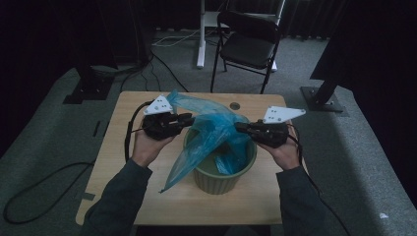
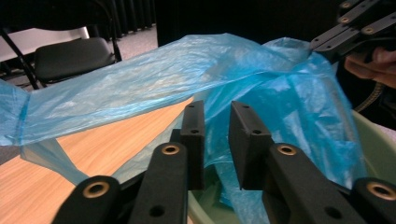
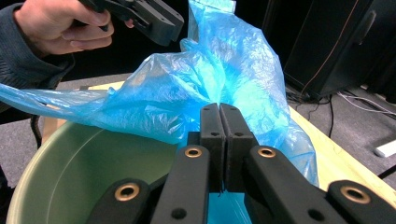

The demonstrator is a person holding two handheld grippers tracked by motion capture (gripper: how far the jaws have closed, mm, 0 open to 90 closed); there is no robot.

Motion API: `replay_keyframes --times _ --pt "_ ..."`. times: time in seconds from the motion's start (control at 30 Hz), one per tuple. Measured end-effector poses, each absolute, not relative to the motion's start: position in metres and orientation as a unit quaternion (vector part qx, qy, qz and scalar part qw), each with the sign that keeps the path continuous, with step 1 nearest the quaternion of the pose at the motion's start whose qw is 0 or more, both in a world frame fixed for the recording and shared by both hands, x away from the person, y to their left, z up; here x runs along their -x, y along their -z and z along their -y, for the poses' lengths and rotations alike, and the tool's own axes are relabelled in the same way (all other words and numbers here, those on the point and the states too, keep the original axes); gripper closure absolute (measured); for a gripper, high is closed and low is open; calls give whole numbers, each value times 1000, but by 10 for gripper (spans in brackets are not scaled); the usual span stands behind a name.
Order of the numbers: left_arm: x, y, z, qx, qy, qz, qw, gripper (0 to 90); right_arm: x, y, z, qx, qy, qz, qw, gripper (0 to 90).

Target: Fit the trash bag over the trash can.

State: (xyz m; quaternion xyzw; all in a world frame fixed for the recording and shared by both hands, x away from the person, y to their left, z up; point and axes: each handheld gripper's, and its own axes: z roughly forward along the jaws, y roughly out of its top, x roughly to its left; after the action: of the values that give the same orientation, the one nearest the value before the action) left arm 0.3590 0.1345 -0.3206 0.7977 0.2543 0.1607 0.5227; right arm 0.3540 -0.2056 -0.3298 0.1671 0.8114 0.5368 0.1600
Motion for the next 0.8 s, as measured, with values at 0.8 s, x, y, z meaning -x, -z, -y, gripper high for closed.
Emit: replay_keyframes --times 0.8 --pt "-354 329 -92 -834 -88 -177 516 554 -355 332 202 -164 -539 -811 155 886"
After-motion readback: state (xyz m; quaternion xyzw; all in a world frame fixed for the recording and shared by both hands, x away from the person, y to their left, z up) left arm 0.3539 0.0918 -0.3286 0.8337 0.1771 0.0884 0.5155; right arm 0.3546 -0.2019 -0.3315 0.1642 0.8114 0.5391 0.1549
